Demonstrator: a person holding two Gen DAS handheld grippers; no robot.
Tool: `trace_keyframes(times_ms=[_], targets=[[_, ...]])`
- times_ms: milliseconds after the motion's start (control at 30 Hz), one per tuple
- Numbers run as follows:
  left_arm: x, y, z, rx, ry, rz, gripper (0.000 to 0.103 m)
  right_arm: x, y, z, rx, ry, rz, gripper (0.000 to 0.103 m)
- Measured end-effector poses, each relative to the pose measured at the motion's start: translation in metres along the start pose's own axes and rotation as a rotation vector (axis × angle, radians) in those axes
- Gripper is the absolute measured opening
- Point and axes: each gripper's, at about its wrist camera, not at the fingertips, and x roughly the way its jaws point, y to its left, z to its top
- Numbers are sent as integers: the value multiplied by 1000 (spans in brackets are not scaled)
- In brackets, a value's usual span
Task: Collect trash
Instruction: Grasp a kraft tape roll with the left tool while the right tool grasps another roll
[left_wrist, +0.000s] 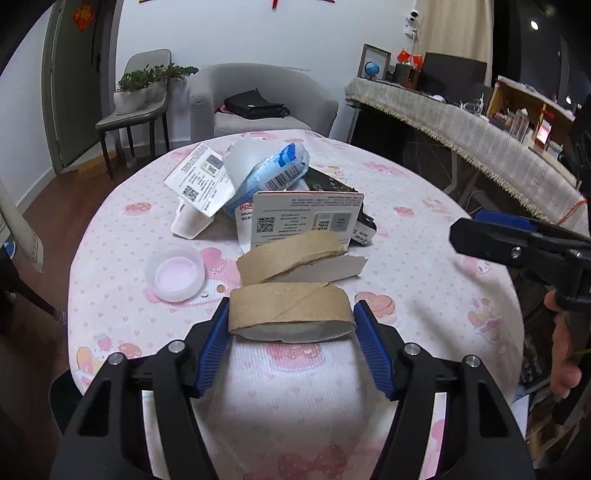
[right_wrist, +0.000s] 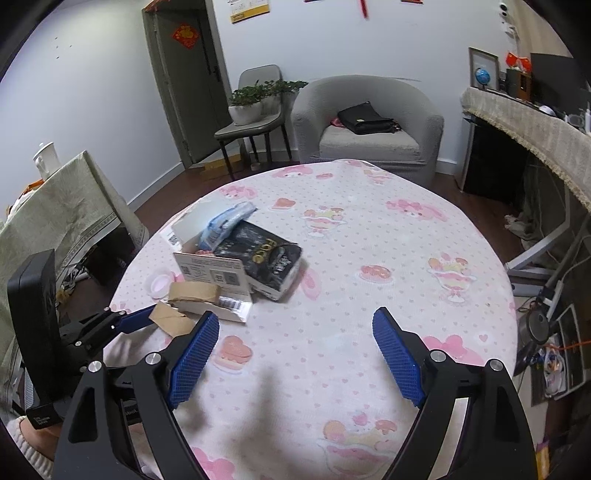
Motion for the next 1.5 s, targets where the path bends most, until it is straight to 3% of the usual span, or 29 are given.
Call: trace_keyframes(times_ms=[433,1000,1300,1500], targets=[[-45,52,-10,-54,-58,9,69,31,71,12,-83,72,84,86],[-74,109,-26,-93,-47,34,69,79,102,14,-68,141,-51,86],[-89,128,-30,-99,-53,45,69,91,112,12,-100,158,-164,64],[-96,140,-33,-114,-57,56,69,87,116,16,-93,132,-149,64]])
